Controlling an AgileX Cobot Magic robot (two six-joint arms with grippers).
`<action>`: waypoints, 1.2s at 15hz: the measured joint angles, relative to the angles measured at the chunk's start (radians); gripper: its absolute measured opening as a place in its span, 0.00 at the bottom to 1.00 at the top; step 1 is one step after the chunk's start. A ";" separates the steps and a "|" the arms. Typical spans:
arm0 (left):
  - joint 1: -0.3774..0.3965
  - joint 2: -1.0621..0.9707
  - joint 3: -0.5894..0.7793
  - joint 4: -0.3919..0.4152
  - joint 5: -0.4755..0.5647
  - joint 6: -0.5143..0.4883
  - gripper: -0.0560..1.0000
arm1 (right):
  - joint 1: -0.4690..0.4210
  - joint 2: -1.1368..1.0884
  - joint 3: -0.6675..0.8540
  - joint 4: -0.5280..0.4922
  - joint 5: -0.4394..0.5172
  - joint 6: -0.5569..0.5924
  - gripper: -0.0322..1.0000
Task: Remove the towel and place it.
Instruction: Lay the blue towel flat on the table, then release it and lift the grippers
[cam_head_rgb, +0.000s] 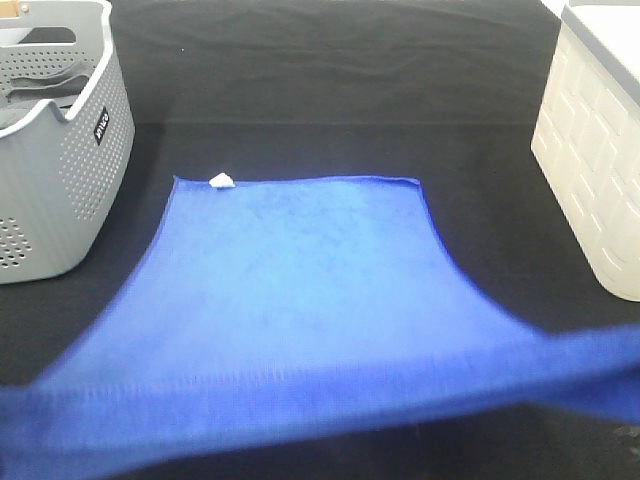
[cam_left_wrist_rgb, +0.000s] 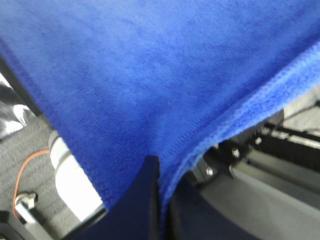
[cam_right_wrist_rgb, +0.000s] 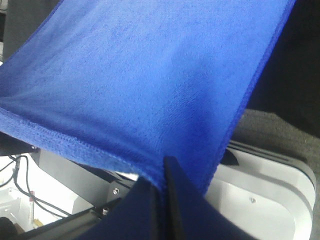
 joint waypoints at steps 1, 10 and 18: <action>-0.018 -0.001 0.018 0.000 -0.001 -0.014 0.05 | 0.000 -0.004 0.032 -0.002 0.000 0.003 0.06; -0.044 -0.001 0.228 -0.102 -0.084 -0.028 0.05 | 0.001 -0.003 0.185 -0.075 0.000 -0.004 0.06; -0.044 0.253 0.234 -0.099 -0.148 0.039 0.05 | 0.001 0.143 0.224 -0.100 -0.003 -0.072 0.06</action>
